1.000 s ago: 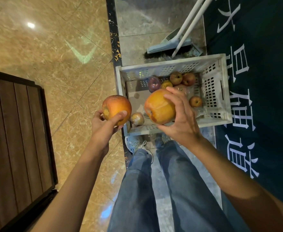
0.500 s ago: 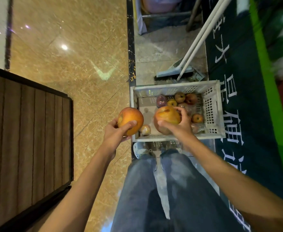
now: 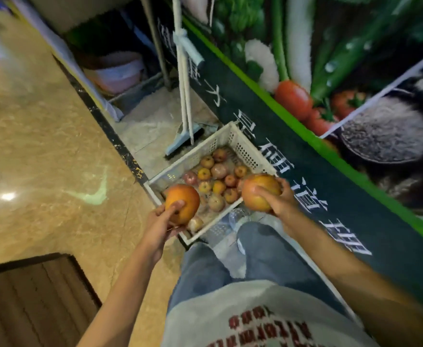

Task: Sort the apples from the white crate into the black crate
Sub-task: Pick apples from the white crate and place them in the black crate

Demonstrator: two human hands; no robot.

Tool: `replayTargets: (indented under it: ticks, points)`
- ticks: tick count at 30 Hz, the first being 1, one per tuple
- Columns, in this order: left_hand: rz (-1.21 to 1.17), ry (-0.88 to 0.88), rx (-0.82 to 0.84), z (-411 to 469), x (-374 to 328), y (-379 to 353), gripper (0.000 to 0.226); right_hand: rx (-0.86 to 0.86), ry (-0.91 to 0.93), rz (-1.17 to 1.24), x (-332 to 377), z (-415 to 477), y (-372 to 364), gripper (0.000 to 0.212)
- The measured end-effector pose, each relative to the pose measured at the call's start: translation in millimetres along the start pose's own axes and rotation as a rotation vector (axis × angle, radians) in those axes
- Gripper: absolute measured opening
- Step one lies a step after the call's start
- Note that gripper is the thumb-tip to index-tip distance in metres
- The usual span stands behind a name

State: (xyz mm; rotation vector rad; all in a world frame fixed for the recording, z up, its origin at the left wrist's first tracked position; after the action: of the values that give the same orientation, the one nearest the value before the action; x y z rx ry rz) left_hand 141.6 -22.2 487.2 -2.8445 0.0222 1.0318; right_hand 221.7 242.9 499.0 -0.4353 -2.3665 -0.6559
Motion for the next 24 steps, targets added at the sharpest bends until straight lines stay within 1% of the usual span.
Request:
replayTargets:
  ticks: [2, 4, 5, 7, 8, 10, 12, 17, 20, 21, 24]
  points:
    - [0.079, 0.005, 0.096, -6, -5, -4, 0.005, -0.113, -0.071, 0.186, -27, -22, 14, 0.059]
    - [0.163, 0.029, 0.188, -14, -4, -12, 0.006, -0.193, -0.147, 0.364, -53, -49, 21, 0.052]
    - [0.205, 0.047, 0.233, -19, -2, -17, 0.01, -0.228, -0.18, 0.434, -65, -64, 25, 0.052]
    - [0.292, 0.085, 0.318, -28, 6, -31, 0.02, -0.277, -0.211, 0.543, -92, -94, 33, 0.054]
    - [0.352, 0.101, 0.363, -34, 12, -40, 0.021, -0.295, -0.216, 0.589, -106, -110, 37, 0.052]
    - [0.444, 0.112, 0.449, -47, 26, -63, 0.013, -0.348, -0.237, 0.686, -134, -139, 47, 0.047]
    - [0.503, 0.127, 0.539, -64, 41, -91, 0.017, -0.431, -0.272, 0.792, -165, -165, 59, 0.045]
    - [0.754, 0.172, 0.731, -116, 104, -155, 0.027, -0.638, -0.328, 1.013, -241, -238, 86, 0.044]
    - [0.878, 0.204, 0.809, -153, 151, -184, 0.046, -0.769, -0.405, 1.126, -294, -283, 97, 0.046]
    - [0.892, 0.236, 0.816, -165, 168, -188, 0.047, -0.805, -0.44, 1.15, -313, -297, 99, 0.049]
    - [0.897, 0.338, 0.839, -197, 211, -196, 0.04, -0.91, -0.497, 1.214, -360, -332, 102, 0.056]
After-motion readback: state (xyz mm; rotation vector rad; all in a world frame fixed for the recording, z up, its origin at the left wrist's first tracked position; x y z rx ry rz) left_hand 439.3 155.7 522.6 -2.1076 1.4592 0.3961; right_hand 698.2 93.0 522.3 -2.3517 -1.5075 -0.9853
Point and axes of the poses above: each hand's wrist, its own z-axis towards the middle knuckle, its own y-axis out of the back of the hand, x = y × z, the point moved 7 cm from there along z, towards the middle knuckle, and after that the axes turned 7 degrees about -z, right-handed, at the moved point
